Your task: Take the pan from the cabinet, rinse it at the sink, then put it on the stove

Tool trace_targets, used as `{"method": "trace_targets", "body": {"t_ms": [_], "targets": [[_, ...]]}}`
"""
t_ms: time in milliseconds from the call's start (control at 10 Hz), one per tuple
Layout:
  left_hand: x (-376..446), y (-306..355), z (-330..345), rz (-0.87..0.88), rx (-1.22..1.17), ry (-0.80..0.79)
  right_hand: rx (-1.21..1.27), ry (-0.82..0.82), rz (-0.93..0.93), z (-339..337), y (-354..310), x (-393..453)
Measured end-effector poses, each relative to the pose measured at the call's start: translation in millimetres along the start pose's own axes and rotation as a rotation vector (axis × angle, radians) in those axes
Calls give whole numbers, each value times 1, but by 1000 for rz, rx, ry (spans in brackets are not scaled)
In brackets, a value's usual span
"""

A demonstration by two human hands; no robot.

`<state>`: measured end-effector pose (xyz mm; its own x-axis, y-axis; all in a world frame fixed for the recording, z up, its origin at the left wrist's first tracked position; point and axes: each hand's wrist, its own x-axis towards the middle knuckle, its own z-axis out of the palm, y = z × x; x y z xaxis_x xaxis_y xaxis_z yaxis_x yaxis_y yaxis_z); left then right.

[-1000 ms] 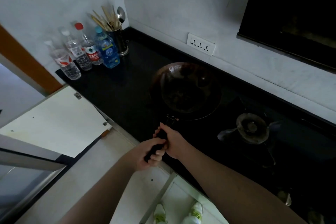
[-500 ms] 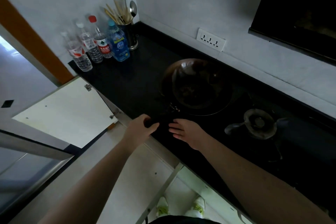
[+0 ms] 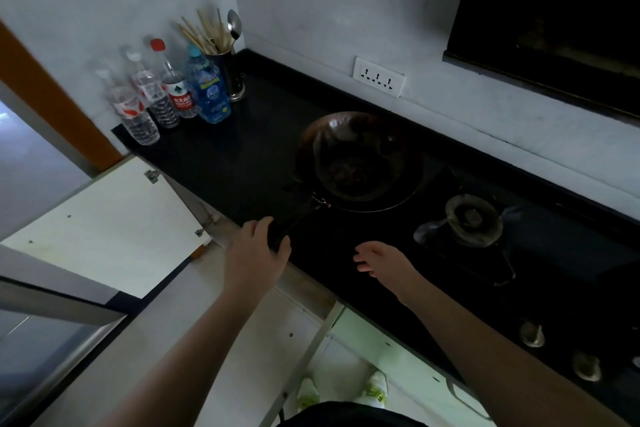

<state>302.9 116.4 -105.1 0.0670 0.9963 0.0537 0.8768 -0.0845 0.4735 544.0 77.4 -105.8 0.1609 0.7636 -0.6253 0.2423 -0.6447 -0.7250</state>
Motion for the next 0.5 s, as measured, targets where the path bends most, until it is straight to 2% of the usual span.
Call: {"method": "trace_targets", "body": {"t_ms": [100, 200, 300, 400, 500], "targets": [[-21, 8, -4, 190, 6, 2, -211, -18, -64, -9, 15, -25], [-47, 21, -1, 393, 109, -71, -503, 14, -128, -16, 37, -59], [-70, 28, 3, 545, 200, -93, -603, 118, -163, -18, 59, -91], [-90, 27, 15, 638, 286, -122, -852, 241, -223, -16, 90, -116], [-116, 32, 30, 696, 289, -213, -937, 268, -196, -10, 116, -132]]}}
